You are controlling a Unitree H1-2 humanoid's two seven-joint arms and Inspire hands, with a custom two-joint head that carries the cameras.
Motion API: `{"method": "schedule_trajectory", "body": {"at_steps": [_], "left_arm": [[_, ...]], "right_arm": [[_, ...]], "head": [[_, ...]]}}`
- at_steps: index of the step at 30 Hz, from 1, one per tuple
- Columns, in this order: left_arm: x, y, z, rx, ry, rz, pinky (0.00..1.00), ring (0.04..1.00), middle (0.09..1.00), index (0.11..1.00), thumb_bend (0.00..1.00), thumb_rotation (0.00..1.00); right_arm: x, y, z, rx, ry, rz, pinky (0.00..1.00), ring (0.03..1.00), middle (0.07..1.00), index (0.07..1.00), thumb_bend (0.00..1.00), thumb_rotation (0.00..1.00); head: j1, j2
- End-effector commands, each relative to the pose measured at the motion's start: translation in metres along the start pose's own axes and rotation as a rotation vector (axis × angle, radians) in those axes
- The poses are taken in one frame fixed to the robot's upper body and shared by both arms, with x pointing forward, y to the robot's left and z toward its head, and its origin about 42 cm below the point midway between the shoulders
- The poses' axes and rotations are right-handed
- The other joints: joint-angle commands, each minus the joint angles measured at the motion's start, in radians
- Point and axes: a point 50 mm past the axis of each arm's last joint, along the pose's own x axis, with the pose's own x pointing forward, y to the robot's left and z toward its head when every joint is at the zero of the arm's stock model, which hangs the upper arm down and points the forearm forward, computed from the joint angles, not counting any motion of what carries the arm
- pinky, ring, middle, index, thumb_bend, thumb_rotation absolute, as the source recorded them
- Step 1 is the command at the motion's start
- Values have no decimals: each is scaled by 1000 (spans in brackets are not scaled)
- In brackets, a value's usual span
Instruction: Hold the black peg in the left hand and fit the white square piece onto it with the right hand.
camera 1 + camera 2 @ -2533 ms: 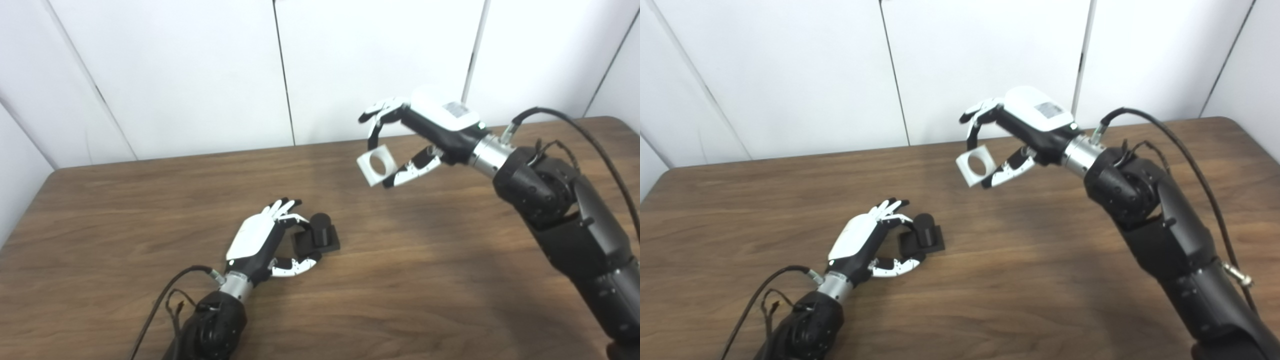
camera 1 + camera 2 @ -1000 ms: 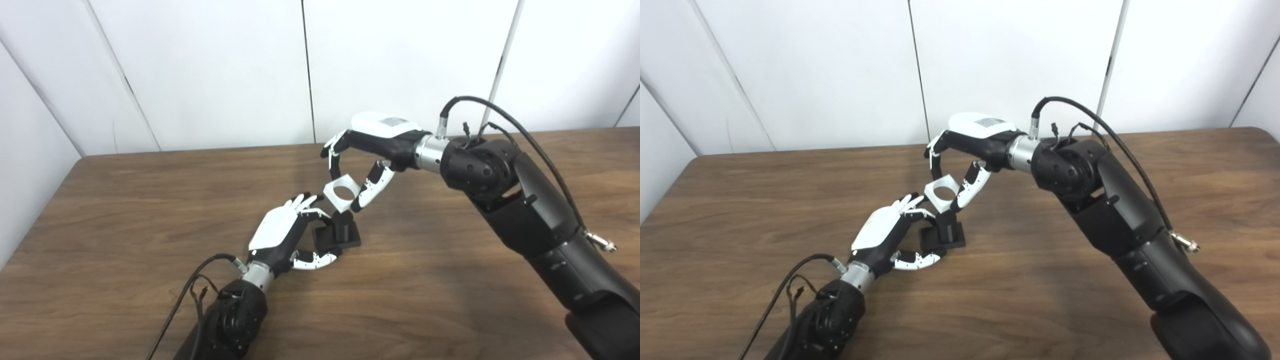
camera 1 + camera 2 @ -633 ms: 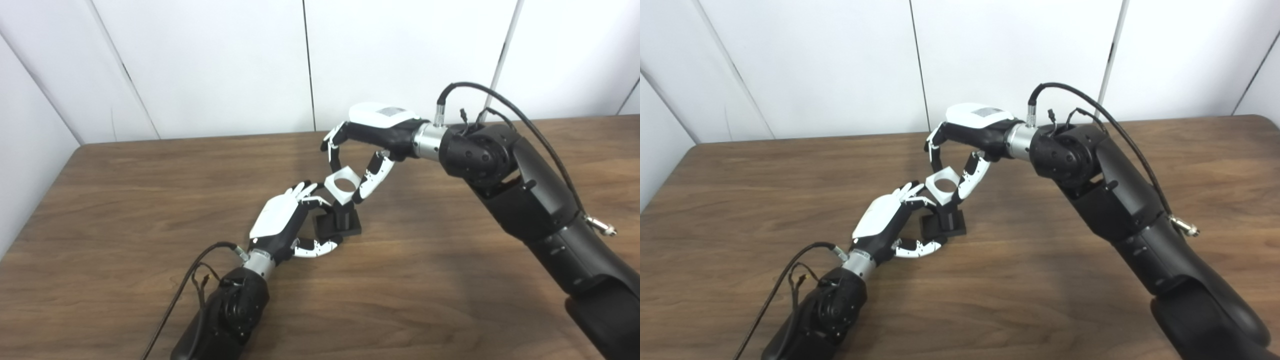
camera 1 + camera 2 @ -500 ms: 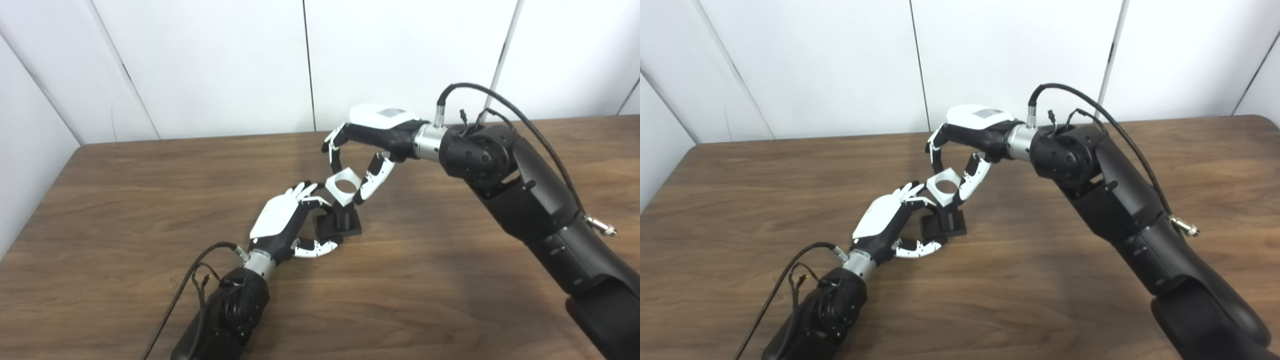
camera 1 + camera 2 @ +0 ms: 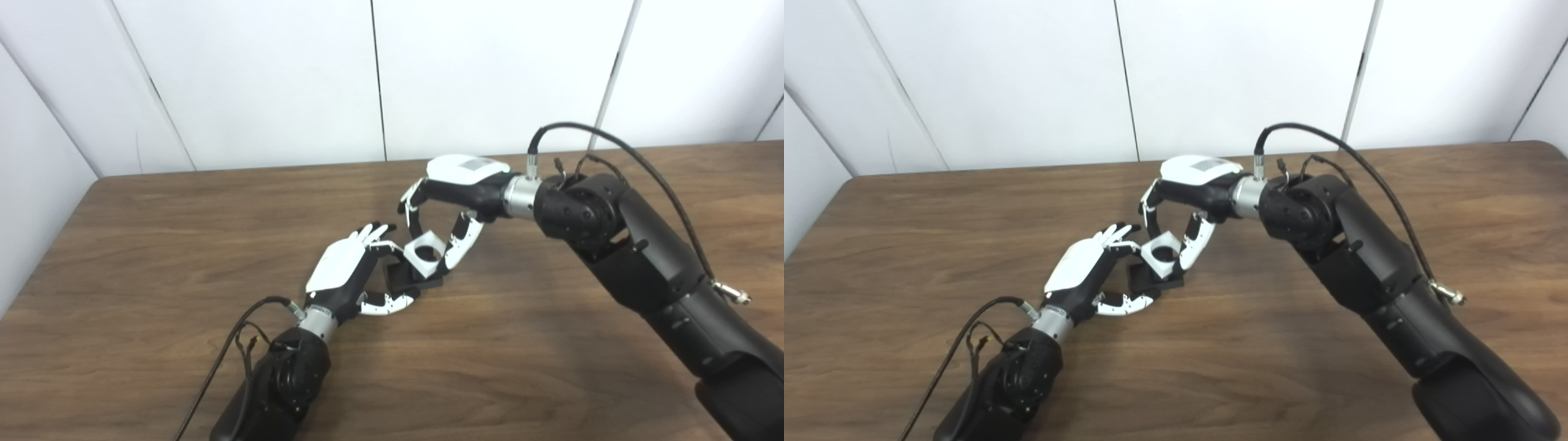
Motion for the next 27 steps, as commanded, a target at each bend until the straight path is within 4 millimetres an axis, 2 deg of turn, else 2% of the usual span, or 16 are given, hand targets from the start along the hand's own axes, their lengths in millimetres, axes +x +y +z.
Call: {"method": "schedule_trajectory", "body": {"at_steps": [1,12,27], "left_arm": [[3,2,3,41,-10,-18,1000,1000,954,613,808,285],[1,2,3,46,-11,-18,1000,1000,950,612,810,281],[0,0,3,40,-8,-19,1000,1000,950,609,816,263]], "right_arm": [[1,-22,10,-50,-41,-64,861,868,814,481,521,136],[8,-22,11,-45,-45,-68,882,876,816,481,521,137],[9,-40,14,-44,-50,-118,877,883,817,481,520,139]], "head": [[1,2],[3,1],[4,2]]}}
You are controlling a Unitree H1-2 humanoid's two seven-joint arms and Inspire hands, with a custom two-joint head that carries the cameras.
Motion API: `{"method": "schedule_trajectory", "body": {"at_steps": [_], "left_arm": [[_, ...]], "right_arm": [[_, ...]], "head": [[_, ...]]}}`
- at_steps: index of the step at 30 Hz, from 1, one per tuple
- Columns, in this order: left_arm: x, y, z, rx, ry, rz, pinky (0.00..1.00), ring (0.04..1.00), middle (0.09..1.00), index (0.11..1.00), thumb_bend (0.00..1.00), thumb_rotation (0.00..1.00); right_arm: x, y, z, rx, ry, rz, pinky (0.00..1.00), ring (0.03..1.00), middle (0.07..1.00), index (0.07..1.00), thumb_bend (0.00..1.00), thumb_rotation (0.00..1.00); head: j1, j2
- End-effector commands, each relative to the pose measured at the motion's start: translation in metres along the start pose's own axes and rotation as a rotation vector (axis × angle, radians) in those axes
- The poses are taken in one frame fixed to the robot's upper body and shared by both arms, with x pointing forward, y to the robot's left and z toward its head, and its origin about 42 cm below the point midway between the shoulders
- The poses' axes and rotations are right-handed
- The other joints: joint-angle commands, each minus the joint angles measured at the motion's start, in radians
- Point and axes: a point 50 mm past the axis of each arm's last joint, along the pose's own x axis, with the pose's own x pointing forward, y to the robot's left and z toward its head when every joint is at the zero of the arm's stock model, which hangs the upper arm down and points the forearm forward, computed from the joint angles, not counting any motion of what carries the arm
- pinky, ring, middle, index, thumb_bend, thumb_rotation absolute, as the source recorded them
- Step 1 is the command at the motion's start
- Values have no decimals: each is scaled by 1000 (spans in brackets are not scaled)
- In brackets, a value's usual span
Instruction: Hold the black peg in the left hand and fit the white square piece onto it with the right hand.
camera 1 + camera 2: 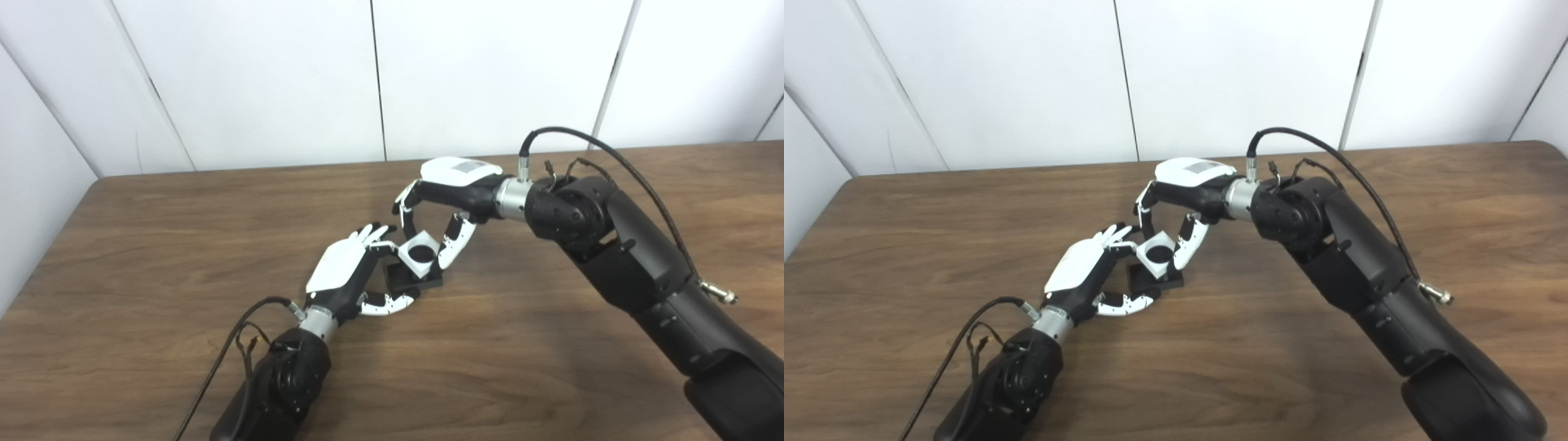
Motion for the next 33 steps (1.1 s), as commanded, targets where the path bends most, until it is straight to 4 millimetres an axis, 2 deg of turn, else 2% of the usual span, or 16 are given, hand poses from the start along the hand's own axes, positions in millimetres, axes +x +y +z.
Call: {"method": "schedule_trajectory", "body": {"at_steps": [1,12,22,33], "left_arm": [[1,1,2,37,-9,-20,1000,1000,950,609,816,263],[0,2,0,43,-7,-26,1000,1000,952,611,814,273],[-1,6,2,49,-10,-25,1000,1000,952,612,812,278],[-1,7,1,47,-11,-25,1000,1000,951,610,814,276]], "right_arm": [[0,-37,12,-51,-39,-99,877,882,817,481,520,139],[-1,-46,11,-53,-34,-119,876,869,818,482,519,139],[5,-32,2,-39,-15,-96,844,868,809,481,522,138],[5,-30,1,-46,-10,-92,870,878,816,481,520,139]], "head": [[1,2],[-3,8],[3,15],[5,19]]}}
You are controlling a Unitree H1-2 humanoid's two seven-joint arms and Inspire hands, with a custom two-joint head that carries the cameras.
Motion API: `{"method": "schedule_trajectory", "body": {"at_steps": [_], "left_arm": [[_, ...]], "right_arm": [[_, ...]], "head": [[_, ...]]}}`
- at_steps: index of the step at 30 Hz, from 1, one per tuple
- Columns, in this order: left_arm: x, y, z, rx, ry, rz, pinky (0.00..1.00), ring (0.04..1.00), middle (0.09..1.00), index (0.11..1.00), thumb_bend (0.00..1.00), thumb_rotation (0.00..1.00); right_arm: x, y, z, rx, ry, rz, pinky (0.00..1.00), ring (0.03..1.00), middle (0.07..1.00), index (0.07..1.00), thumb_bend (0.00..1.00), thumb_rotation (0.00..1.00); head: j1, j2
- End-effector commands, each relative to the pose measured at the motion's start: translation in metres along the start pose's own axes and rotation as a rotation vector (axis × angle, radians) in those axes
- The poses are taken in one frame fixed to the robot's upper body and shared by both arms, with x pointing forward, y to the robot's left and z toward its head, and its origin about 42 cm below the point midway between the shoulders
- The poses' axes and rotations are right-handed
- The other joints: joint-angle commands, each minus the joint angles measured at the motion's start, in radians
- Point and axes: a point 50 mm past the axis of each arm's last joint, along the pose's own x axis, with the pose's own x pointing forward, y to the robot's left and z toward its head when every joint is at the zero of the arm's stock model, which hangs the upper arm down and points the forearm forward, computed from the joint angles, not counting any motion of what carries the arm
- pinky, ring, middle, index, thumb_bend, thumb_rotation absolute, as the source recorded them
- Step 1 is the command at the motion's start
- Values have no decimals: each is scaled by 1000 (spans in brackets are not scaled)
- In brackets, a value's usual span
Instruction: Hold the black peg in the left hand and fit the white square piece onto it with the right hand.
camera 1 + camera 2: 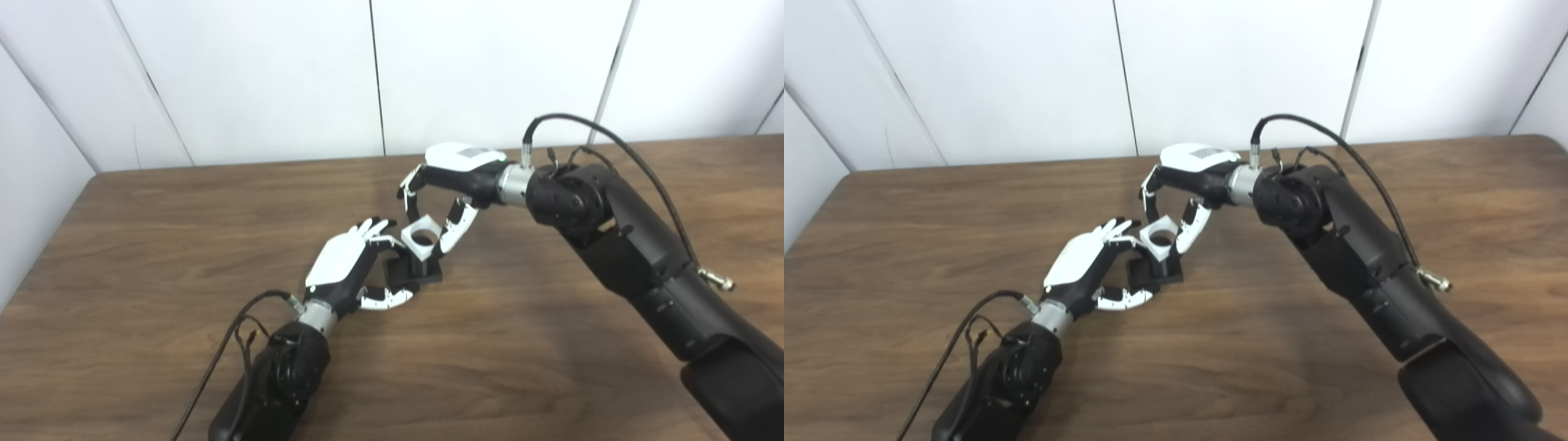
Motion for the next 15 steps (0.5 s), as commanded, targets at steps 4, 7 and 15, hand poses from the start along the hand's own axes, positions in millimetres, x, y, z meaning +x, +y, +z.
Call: {"method": "schedule_trajectory", "body": {"at_steps": [4,7,15], "left_arm": [[1,3,0,37,-12,-20,1000,1000,950,610,817,273],[0,3,1,36,-12,-18,1000,1000,950,609,816,274],[0,3,2,37,-11,-19,1000,1000,951,610,815,278]], "right_arm": [[2,-24,10,-42,-42,-71,859,872,816,482,520,140],[3,-20,9,-30,-36,-65,858,873,818,482,520,140],[8,-14,10,-15,-39,-60,878,877,816,479,521,139]], "head": [[2,0],[4,2],[5,4]]}}
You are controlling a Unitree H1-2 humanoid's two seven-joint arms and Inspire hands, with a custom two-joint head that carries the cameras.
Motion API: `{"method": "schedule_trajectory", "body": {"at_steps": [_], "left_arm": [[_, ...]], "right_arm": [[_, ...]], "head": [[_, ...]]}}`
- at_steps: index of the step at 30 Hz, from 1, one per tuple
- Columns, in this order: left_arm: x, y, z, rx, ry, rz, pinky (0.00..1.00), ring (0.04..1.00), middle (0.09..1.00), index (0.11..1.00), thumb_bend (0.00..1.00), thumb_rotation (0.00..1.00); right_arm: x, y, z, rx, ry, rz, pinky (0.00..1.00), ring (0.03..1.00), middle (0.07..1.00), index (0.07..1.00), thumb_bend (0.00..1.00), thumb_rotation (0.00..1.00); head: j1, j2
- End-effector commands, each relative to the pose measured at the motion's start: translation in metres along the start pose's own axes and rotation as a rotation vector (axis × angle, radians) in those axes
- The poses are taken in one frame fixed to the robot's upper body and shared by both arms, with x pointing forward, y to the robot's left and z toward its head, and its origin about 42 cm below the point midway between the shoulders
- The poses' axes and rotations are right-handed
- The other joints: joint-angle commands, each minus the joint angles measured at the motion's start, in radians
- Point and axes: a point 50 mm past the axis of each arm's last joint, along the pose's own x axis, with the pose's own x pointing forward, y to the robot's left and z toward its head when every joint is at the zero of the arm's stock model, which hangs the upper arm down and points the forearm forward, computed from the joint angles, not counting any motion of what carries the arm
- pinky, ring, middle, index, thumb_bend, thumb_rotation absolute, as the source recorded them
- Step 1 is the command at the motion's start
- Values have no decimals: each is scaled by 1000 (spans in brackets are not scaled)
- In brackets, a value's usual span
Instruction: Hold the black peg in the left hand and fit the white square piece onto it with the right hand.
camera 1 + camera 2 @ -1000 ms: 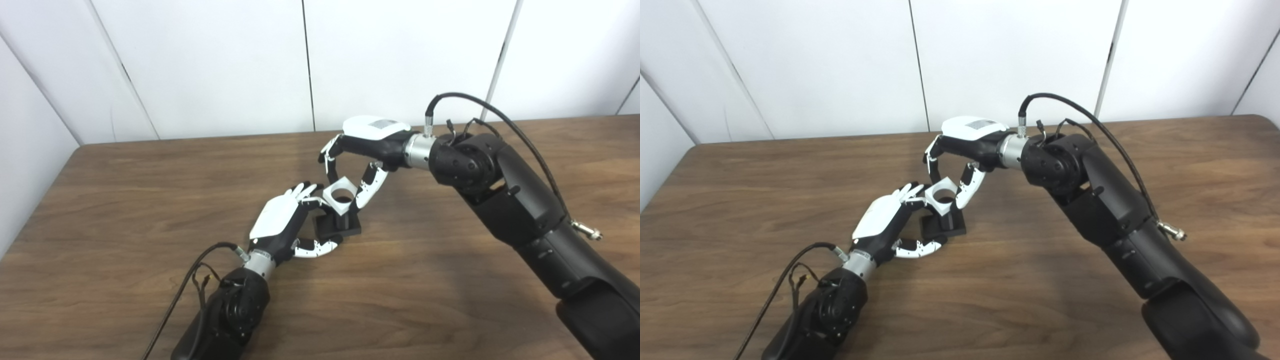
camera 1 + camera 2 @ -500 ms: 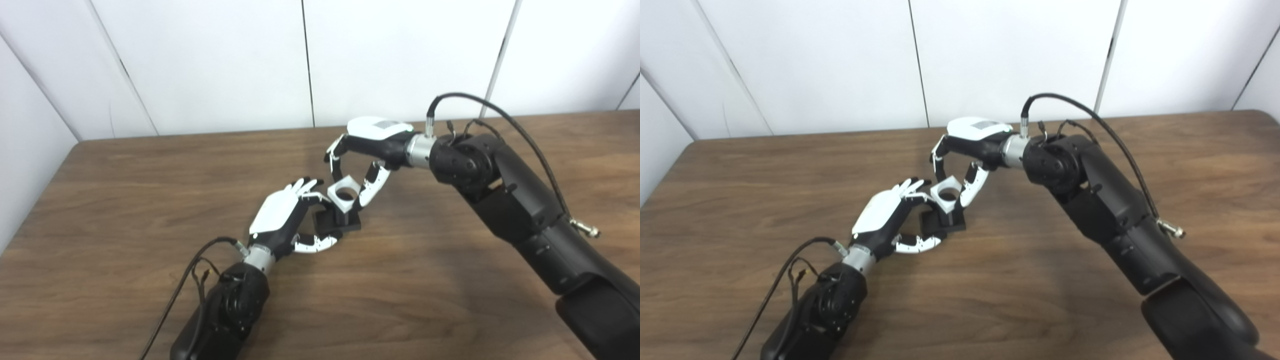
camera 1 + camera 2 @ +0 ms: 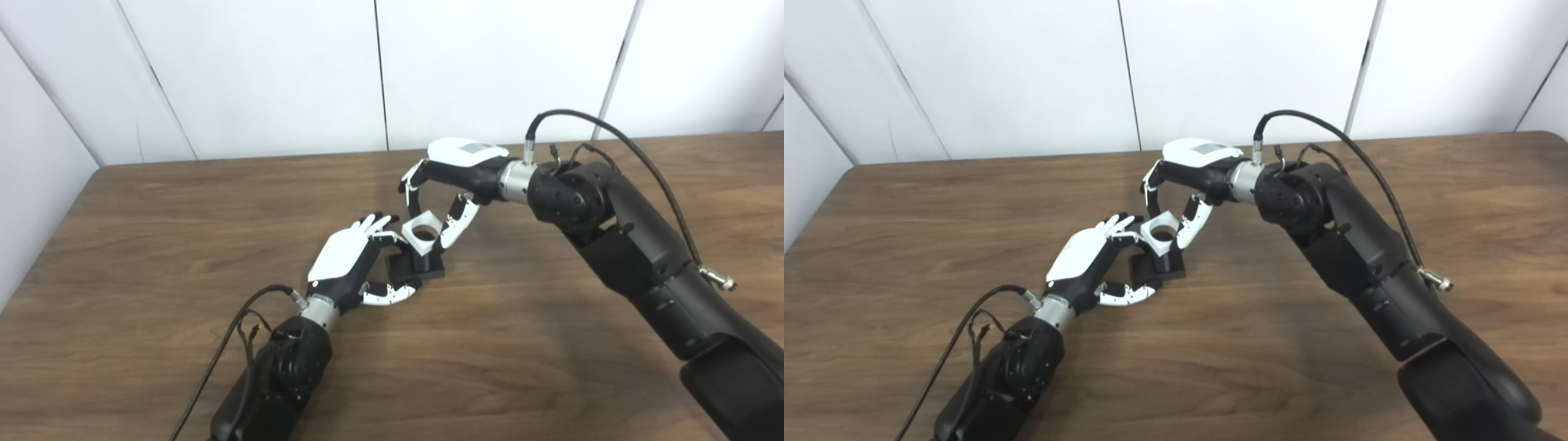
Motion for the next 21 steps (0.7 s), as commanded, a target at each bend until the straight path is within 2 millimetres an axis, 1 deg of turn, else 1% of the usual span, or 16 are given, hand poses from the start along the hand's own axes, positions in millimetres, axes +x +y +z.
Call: {"method": "schedule_trajectory", "body": {"at_steps": [1,18,21], "left_arm": [[1,2,3,35,-13,-19,1000,1000,949,609,815,277],[1,1,4,31,-15,-13,1000,1000,949,607,812,270],[0,1,4,33,-14,-14,1000,1000,952,610,809,280]], "right_arm": [[4,-17,8,-30,-36,-54,876,876,817,479,521,139],[6,-14,11,-25,-31,-42,898,888,820,479,520,140],[6,-12,10,-24,-34,-41,884,880,818,479,521,139]], "head": [[1,1],[4,5],[5,6]]}}
